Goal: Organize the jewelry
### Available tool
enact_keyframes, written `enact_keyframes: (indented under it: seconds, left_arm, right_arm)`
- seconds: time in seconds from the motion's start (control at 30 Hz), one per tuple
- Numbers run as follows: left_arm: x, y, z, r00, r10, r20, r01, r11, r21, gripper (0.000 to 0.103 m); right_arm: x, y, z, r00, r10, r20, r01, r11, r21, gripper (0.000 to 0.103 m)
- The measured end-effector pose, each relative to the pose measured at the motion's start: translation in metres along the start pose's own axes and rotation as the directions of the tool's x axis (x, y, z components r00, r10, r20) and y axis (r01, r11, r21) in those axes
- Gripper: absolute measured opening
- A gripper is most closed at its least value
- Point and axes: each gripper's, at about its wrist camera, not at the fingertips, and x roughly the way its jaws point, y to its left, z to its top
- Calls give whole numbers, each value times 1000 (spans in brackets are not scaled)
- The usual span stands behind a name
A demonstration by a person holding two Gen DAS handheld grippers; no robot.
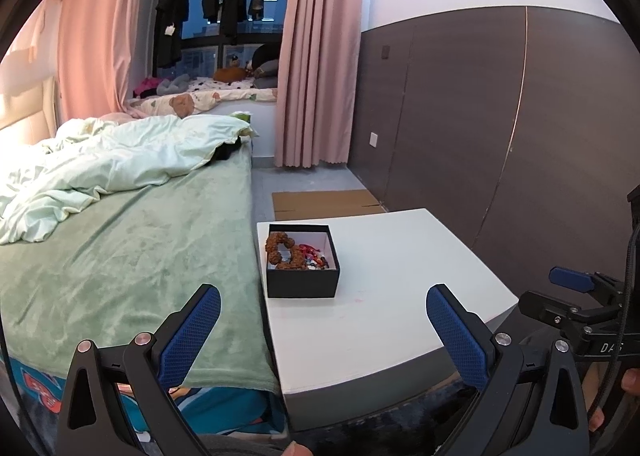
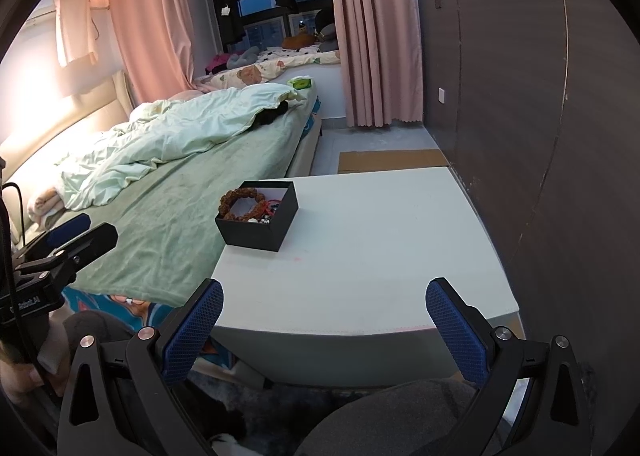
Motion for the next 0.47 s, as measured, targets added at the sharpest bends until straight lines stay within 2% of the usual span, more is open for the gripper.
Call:
enact_keyframes:
  seconds: [0.2, 0.47]
  left_arm:
    - [-2, 8, 0, 1000, 2, 6, -1, 1000, -29, 103]
    - [2, 7, -1, 1000, 18, -11, -18, 1000, -12, 103]
  right_arm:
    - [0, -1, -1, 1000, -6, -1, 6, 1000, -1, 102]
    - [0, -5, -1, 1000, -19, -2, 19, 1000, 11, 102]
